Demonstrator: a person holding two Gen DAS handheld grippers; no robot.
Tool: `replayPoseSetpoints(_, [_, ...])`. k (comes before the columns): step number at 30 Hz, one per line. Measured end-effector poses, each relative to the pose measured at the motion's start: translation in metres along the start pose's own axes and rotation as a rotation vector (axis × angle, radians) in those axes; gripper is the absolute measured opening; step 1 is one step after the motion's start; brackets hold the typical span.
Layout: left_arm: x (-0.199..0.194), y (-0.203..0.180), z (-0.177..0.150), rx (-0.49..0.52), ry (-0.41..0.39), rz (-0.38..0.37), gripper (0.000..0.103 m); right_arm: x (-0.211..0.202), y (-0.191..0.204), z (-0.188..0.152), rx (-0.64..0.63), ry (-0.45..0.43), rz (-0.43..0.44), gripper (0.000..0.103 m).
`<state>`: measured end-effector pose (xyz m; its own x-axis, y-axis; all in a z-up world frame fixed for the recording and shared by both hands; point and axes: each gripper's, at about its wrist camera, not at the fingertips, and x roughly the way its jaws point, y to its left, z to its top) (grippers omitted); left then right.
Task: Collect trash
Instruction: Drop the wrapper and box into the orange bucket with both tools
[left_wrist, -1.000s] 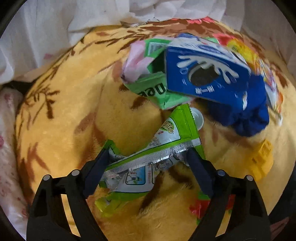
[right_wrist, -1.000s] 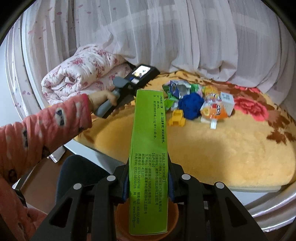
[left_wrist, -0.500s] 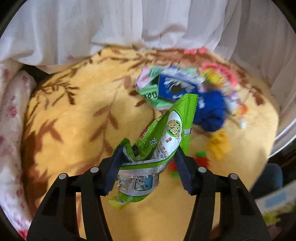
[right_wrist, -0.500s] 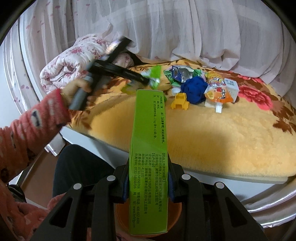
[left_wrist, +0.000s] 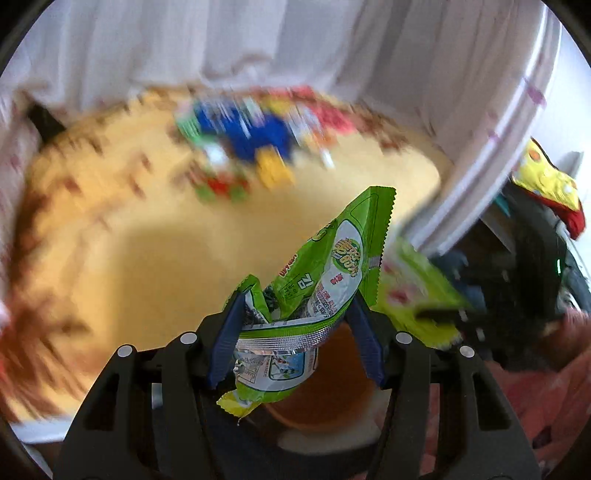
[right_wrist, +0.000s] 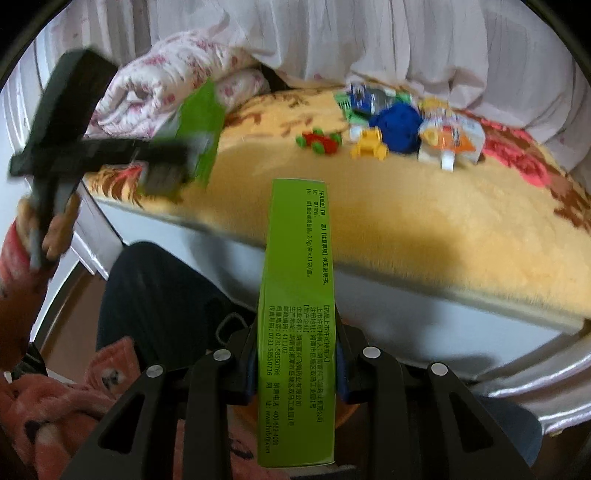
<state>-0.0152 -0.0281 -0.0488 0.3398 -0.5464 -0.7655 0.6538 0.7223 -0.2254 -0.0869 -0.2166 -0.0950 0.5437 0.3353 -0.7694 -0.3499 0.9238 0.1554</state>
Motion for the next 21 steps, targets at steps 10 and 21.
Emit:
replayPoseSetpoints(10, [0.13,0.002,-0.076,-0.163,0.316,0.022,0.055,0.055,-0.01,-0.026,0.046,0.174,-0.006,0.031])
replayPoseSetpoints(21, [0.204,0.011,-0.082,-0.247,0.532,0.14,0.074,0.12,-0.031,-0.036,0.174,0.334,0.003,0.058])
